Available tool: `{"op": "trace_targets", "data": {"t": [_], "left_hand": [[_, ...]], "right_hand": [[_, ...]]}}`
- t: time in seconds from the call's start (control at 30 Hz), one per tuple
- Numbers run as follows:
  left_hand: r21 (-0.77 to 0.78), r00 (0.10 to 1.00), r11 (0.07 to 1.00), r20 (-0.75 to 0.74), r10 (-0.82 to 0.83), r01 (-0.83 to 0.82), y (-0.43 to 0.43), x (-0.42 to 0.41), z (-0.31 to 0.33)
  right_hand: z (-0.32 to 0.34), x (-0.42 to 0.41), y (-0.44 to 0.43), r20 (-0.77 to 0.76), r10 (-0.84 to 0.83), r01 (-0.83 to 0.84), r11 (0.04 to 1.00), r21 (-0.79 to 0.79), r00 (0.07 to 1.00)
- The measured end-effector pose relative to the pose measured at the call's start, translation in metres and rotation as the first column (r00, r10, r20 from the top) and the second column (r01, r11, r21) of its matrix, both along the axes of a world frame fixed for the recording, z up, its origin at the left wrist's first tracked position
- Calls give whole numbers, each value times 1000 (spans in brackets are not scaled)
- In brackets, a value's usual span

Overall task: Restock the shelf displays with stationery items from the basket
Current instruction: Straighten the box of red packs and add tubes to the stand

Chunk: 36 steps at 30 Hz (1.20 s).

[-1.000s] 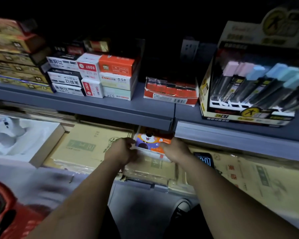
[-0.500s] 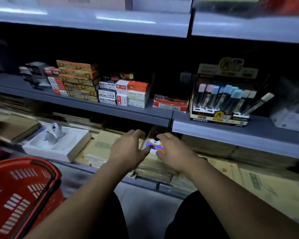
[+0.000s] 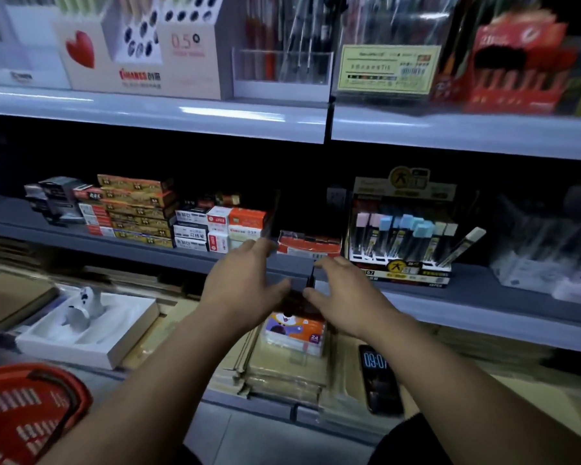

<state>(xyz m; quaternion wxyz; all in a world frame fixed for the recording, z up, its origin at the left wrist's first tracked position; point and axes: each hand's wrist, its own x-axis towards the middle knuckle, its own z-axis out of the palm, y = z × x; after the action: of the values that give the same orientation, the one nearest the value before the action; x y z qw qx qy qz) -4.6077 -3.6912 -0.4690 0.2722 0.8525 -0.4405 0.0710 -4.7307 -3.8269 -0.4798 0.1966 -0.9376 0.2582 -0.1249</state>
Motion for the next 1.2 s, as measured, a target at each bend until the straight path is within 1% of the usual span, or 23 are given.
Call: {"op": "trace_targets", "data": {"t": [0.07, 0.13, 0.23, 0.33, 0.4, 0.47, 0.53, 0.63, 0.7, 0.77, 0.83, 0.93, 1.0, 1.07, 1.13, 1.2], "left_hand": [[-13, 995, 1000, -102, -8, 6, -17, 10, -12], [-36, 980, 999, -197, -9, 2, -34, 22, -25], [-63, 968, 998, -252, -8, -9, -57, 37, -43], [-81, 962, 996, -275, 5, -28, -76, 51, -60], [-90, 959, 996, -285, 2, -29, -85, 60, -68], [-115, 963, 993, -267, -28, -3, -92, 66, -71], [-124, 971, 992, -237, -40, 11, -98, 68, -72], [-116, 985, 993, -174, 2, -23, -103, 69, -71], [-132, 980, 990, -197, 12, -38, -103, 70, -70], [-150, 970, 988, -245, -3, -35, -97, 68, -68], [-157, 961, 988, -274, -31, -13, -85, 64, -69], [-137, 955, 990, -287, -74, 35, -62, 58, -68], [-120, 934, 991, -343, -101, 64, -48, 55, -64], [-132, 880, 990, -463, -106, 50, -36, 51, -57], [-158, 832, 987, -548, -89, 1, -29, 50, -52], [-188, 786, 982, -611, -97, -25, -26, 49, -50]], "right_hand": [[-12, 13, -10, 21, -20, 19, 999, 43, 1000], [-24, 27, -18, 53, -36, 33, 998, 51, 998], [-37, 48, -28, 126, -62, 62, 998, 1, 990], [-50, 62, -35, 109, -121, 126, 991, -46, 987], [-61, 68, -37, 141, -152, 166, 981, -101, 978], [-67, 75, -38, 196, -171, 212, 955, -208, 965], [-66, 83, -38, 205, -198, 254, 920, -298, 958], [-59, 91, -44, 200, -223, 284, 887, -365, 954], [-57, 89, -48, 212, -212, 278, 892, -358, 954], [-53, 83, -47, 233, -172, 240, 921, -307, 957], [-49, 74, -41, 230, -117, 180, 945, -272, 966], [-40, 56, -29, 173, -20, 59, 972, -227, 985], [-34, 47, -24, 193, 28, 5, 986, -169, 981], [-31, 42, -24, 309, 12, 16, 996, -88, 951], [-31, 41, -29, 398, -26, 66, 994, -88, 917], [-35, 42, -37, 377, -64, 101, 992, -79, 924]]}}
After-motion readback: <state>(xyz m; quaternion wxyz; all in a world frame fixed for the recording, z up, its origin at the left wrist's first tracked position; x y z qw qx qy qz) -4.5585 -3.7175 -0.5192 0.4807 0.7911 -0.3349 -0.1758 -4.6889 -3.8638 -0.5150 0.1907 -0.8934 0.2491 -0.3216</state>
